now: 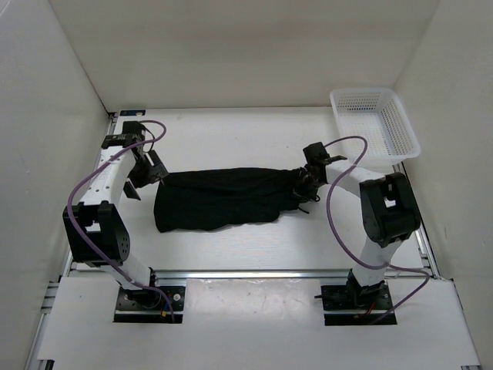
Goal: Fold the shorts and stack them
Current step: Fold the shorts
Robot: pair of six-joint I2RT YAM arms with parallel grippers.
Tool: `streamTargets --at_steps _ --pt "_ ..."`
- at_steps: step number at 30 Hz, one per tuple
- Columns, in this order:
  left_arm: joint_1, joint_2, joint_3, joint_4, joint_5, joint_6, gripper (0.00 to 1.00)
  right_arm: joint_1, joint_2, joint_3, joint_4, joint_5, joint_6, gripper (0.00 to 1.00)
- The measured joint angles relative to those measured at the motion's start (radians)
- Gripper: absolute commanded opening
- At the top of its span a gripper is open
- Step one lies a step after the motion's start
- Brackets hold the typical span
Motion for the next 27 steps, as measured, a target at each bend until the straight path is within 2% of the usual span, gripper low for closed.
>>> streamTargets --at_steps 4,10,12,14,15,16,17,18,22,27 --pt "0.0 0.0 -0.005 0.0 0.031 0.032 1.0 0.014 -0.092 -0.028 -0.053 0.111 -0.025 0.0" --pt "0.0 -0.003 -0.029 0.017 0.172 0.081 1.0 0.014 -0.291 -0.017 -0.203 0.264 -0.146 0.0" --pt "-0.008 -0.008 -0.05 0.027 0.205 0.089 0.96 0.015 -0.332 0.017 -0.261 0.303 -0.188 0.0" --pt "-0.02 -0.013 -0.069 0.048 0.227 0.094 0.75 0.021 -0.354 0.066 -0.31 0.334 -0.226 0.0" --pt "-0.025 -0.014 -0.082 0.064 0.236 0.092 0.56 0.027 -0.359 0.099 -0.336 0.352 -0.239 0.0" --pt "-0.028 -0.014 -0.098 0.084 0.244 0.089 0.41 0.04 -0.359 0.132 -0.357 0.37 -0.25 0.0" --pt "-0.033 -0.01 -0.117 0.104 0.258 0.093 0.17 0.058 -0.356 0.169 -0.38 0.386 -0.257 0.0" --pt "-0.035 0.001 -0.13 0.119 0.273 0.084 0.1 0.08 -0.349 0.209 -0.404 0.401 -0.262 0.0" --pt "-0.04 0.122 -0.145 0.183 0.336 0.074 0.1 0.198 -0.282 0.377 -0.471 0.462 -0.261 0.0" --pt "-0.06 0.248 -0.145 0.23 0.368 0.045 0.1 0.34 -0.126 0.552 -0.554 0.526 -0.23 0.0"
